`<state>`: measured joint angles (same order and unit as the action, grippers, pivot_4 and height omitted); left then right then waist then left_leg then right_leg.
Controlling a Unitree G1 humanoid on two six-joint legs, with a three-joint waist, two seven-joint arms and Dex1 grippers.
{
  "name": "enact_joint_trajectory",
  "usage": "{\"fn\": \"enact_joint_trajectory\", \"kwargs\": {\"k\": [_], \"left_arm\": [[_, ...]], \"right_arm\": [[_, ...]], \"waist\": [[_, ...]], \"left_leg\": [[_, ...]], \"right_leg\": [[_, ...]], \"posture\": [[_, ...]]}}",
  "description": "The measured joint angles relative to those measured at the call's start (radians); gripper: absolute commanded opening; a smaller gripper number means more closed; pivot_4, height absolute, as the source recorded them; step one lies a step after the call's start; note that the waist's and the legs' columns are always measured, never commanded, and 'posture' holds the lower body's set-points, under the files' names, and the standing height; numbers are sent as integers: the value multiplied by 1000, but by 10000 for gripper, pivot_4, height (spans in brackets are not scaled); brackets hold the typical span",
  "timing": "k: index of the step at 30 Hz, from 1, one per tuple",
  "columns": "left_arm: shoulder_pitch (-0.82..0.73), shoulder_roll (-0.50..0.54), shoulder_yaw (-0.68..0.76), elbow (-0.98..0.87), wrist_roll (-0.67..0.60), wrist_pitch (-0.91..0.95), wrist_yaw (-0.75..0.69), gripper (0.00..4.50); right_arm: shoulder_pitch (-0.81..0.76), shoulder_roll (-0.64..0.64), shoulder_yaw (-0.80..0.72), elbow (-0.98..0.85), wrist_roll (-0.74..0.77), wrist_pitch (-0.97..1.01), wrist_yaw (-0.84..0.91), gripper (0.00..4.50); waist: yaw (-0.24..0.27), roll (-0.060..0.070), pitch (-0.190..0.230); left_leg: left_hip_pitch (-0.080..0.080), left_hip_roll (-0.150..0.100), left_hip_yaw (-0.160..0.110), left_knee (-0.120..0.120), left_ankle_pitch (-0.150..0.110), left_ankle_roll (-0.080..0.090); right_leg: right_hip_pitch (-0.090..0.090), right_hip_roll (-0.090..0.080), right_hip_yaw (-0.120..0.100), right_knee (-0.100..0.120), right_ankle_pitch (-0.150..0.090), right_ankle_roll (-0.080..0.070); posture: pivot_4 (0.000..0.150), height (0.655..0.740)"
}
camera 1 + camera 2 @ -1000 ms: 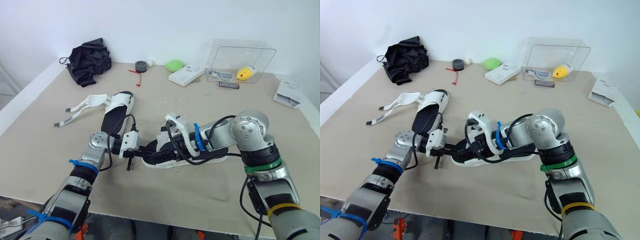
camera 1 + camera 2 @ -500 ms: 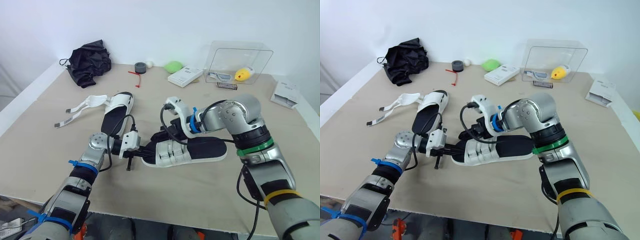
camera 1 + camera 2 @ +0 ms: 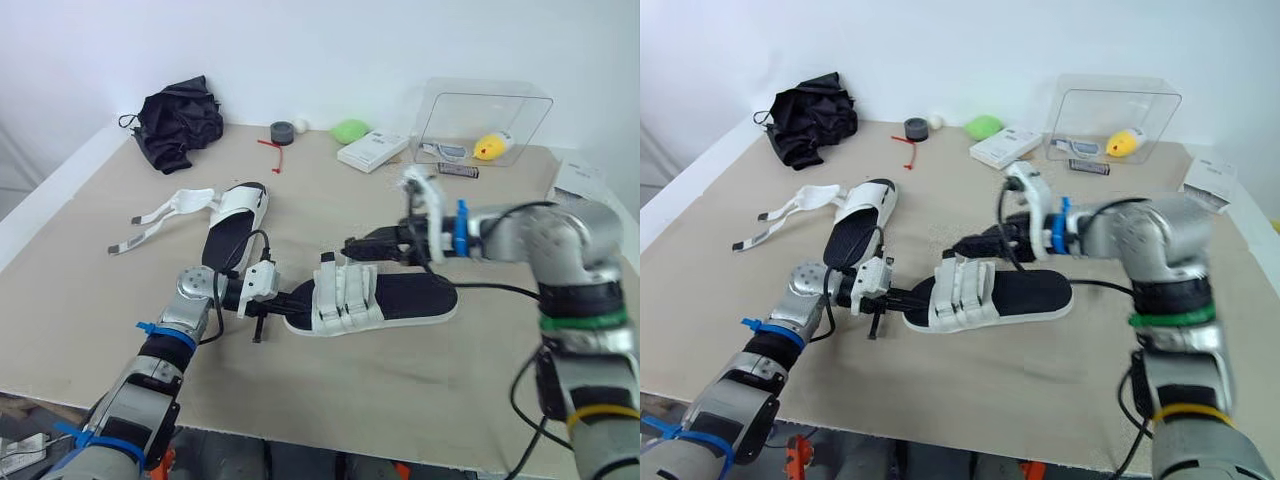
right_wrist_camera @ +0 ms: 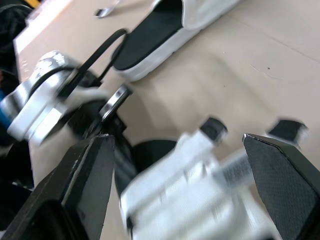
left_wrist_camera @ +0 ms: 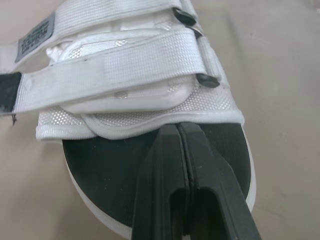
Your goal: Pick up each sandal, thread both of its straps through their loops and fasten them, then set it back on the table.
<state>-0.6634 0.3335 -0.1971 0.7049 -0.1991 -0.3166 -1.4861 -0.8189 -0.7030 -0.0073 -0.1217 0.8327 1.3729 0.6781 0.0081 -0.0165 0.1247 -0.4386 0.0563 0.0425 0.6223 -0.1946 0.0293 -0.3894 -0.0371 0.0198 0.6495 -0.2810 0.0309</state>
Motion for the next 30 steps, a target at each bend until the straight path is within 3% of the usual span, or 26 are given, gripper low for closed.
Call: {"fn": "enact_joint_trajectory", "kwargs": {"k": [5,10,14,19,26,27,30], "left_arm": [[1,1,8,-98,-44,144,-16,0],[-29,5,9,-172,-46,195,-22,0],[-40,14,17,-239,-77,235,-21,0],[-23,123,62,-350,-118,306,-20,0],[117,239,142,-551,-212,441,17,0],[155,260,181,-642,-274,503,39,0],[207,280,223,-713,-319,556,78,0]], "right_arm": [[348,-180,-121,-202,15,-144,159,44044],[525,-236,-177,-260,-1,-268,249,44044],[537,-227,-168,-260,-30,-334,249,44044],[559,-178,-98,-260,-53,-373,246,44044],[549,-126,-1,-259,-83,-402,241,44044],[529,-102,24,-236,-97,-410,235,44044],[517,-85,39,-232,-102,-417,236,36766]], "waist": [[5,-1,9],[-4,2,24],[-4,1,28],[-6,-3,32],[-7,-4,34],[-3,-4,34],[-3,-4,34]], "left_leg": [[-6,-4,-2,2,-1,-1],[-6,-4,-2,5,-1,-1],[-5,-2,-3,6,0,-3],[-5,4,-3,6,2,-7],[-4,7,-2,7,4,-14],[-4,7,-2,7,5,-16],[-4,8,-2,8,5,-17]], "right_leg": [[-2,0,-3,0,-2,2],[-3,2,0,1,-1,3],[-3,5,-1,2,0,2],[-3,10,-1,3,1,-1],[-3,11,-1,3,2,-2],[-3,12,-1,5,2,-2],[-3,12,0,5,3,-3]], "posture": [[1500,7400],[1500,7400],[1500,7400],[1500,7400],[1500,7400],[1500,7400],[1500,7400]]}}
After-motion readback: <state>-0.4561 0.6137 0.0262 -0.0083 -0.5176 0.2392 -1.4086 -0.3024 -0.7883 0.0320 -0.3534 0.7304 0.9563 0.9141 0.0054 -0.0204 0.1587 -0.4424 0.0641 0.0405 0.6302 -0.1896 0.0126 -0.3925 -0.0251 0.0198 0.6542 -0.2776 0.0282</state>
